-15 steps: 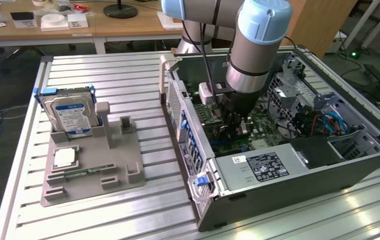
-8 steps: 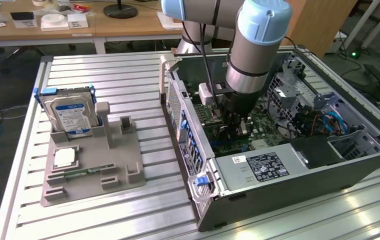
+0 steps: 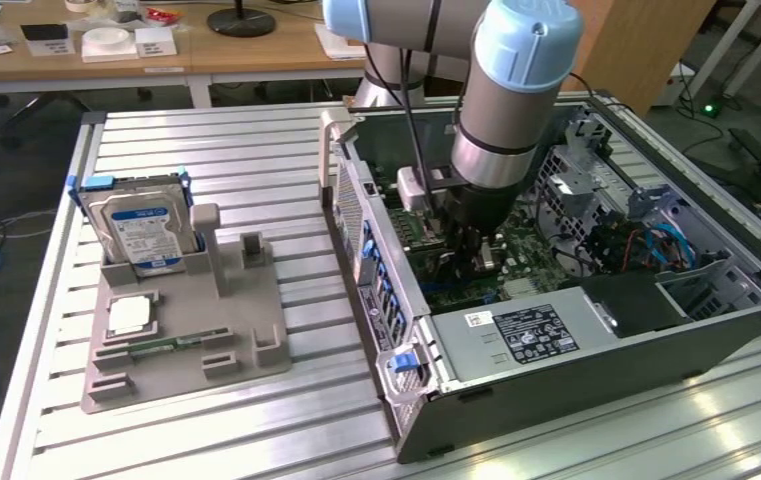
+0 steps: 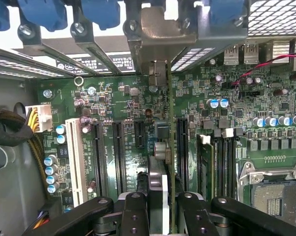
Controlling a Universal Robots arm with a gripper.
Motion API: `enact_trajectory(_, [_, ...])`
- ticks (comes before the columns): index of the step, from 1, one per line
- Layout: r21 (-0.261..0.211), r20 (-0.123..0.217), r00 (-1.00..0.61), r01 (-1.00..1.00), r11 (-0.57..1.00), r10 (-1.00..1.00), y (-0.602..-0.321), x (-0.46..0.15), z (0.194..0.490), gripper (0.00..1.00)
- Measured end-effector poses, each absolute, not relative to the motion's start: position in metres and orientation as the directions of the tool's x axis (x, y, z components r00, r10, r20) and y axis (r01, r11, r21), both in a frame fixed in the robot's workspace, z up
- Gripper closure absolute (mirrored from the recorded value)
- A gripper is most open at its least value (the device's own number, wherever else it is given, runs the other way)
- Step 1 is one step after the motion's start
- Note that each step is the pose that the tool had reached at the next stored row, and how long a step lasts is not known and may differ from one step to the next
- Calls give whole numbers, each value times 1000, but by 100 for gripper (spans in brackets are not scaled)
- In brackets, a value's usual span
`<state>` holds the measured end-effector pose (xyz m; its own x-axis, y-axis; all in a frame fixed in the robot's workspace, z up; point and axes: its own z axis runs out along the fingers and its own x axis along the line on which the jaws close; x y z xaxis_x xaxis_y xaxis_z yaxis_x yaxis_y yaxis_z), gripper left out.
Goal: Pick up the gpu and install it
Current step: 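Insert the gpu into the slot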
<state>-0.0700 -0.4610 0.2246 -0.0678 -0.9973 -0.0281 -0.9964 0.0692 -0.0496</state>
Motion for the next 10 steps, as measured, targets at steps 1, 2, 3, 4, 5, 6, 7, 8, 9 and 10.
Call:
enact_trajectory(1, [-50,-28,-68,-996,69,-997,-461,-70,224,72])
enact_trajectory(2, [-49,-28,-68,-996,69,-997,-461,-70,224,72])
enact_trajectory(3, [-49,-28,-68,-996,69,-997,-461,-70,224,72])
enact_trajectory(4, [-50,-28,-68,-996,69,-997,-461,-70,224,72])
enact_trajectory(5, [-50,-28,-68,-996,69,-997,-461,-70,224,72])
enact_trajectory(6, [-50,-28,-68,-996,69,-997,-461,-70,224,72])
enact_trajectory(7, [-50,-28,-68,-996,69,-997,-461,-70,224,72])
enact_trajectory(8, [-50,-29,-68,-996,69,-997,-461,-70,224,72])
enact_trajectory(9, [-51,-29,-68,-996,69,-997,-461,-70,224,72])
enact_trajectory(10, [-52,-29,-68,-996,69,-997,-461,-70,224,72])
